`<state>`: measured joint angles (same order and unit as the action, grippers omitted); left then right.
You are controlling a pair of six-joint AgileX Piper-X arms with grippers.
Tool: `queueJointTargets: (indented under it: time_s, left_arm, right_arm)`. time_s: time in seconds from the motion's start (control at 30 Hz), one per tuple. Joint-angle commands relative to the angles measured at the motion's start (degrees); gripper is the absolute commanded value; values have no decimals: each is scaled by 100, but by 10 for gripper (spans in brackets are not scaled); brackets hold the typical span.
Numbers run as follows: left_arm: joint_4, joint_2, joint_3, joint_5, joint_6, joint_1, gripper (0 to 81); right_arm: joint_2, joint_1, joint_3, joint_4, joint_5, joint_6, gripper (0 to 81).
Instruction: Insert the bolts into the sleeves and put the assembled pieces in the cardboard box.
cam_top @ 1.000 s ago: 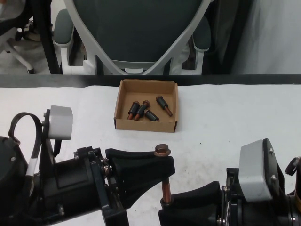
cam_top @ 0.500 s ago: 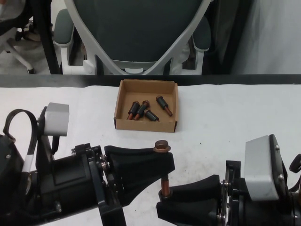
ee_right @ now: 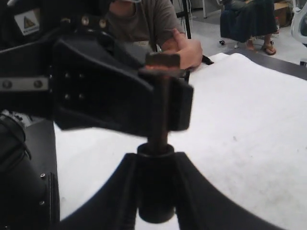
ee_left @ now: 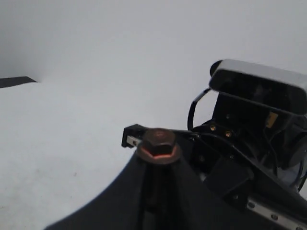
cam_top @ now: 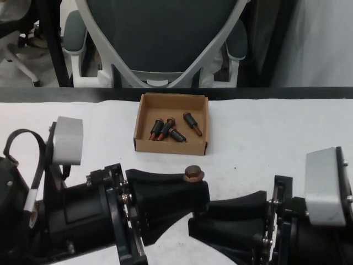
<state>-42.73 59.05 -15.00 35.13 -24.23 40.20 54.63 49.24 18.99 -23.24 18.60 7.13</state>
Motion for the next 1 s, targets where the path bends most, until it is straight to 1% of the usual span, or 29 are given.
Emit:
queueJointTargets:
  time_s: [0.0, 0.07, 0.1, 0.17, 0.2, 0.3, 0.4, 0.47, 0.5, 0.53, 0.6, 0.63, 0.67, 0.7, 0.73, 0.8, 0.9, 0.97]
  left_arm:
    - [49, -29, 22, 222, 314, 39, 265]
    - [62, -29, 22, 49, 175, 39, 418]
    - [113, -29, 22, -106, 95, 39, 479]
    - [212, -29, 22, -308, 8, 39, 547]
    - [295, -29, 22, -403, 28, 39, 557]
    - [420, -29, 22, -851, 329, 39, 552]
    - [444, -29, 22, -1731, 960, 39, 552]
    - [634, -29, 3, -2177, 1161, 39, 547]
    - [886, -29, -16, -2231, 1156, 39, 532]
    - [1184, -29, -35, -2176, 1128, 39, 491]
    - [1731, -29, -56, -2032, 1008, 39, 353]
    - [1975, -29, -52, -1886, 1012, 39, 218]
    - [2162, -29, -52, -1776, 1010, 39, 121]
    - [2261, -29, -52, -1687, 1039, 39, 1]
    - [2325, -66, -52, -1545, 1207, 56, 0]
    - [2236, -210, 0, -1625, 1554, 162, 8]
    - [1940, -579, 204, -2459, 1585, 444, 8]
    - [1946, -944, 355, -3032, 1524, 702, 8]
  right_arm:
    - [-135, -20, 100, -320, -282, -26, 3]
    - [-138, -20, 100, -320, -331, 5, 3]
    - [-138, -20, 100, -320, -331, 20, 3]
    - [-138, -20, 100, -320, -331, 20, 3]
    - [-138, -20, 100, -320, -331, 45, 3]
    - [-138, -20, 100, -320, -331, 118, 3]
    - [-138, -20, 100, -320, -369, 440, 3]
    - [-138, -20, 117, -175, -639, 639, 3]
    - [-138, -20, 170, 30, -744, 639, 3]
    - [-138, -20, 272, 276, -849, 591, 3]
    - [-82, -45, 583, 1190, -932, 408, 3]
    - [-17, -93, 798, 1726, -929, 289, 3]
    - [61, -137, 983, 2121, -930, 161, 3]
    - [202, -226, 1240, 2589, -930, 41, 3]
    - [309, -294, 1399, 2784, -930, -55, 3]
    - [592, -451, 1720, 2941, -902, -161, 3]
    - [1018, -762, 2110, 2951, -708, -159, 3]
    - [1299, -927, 2339, 3003, -647, -159, 3]
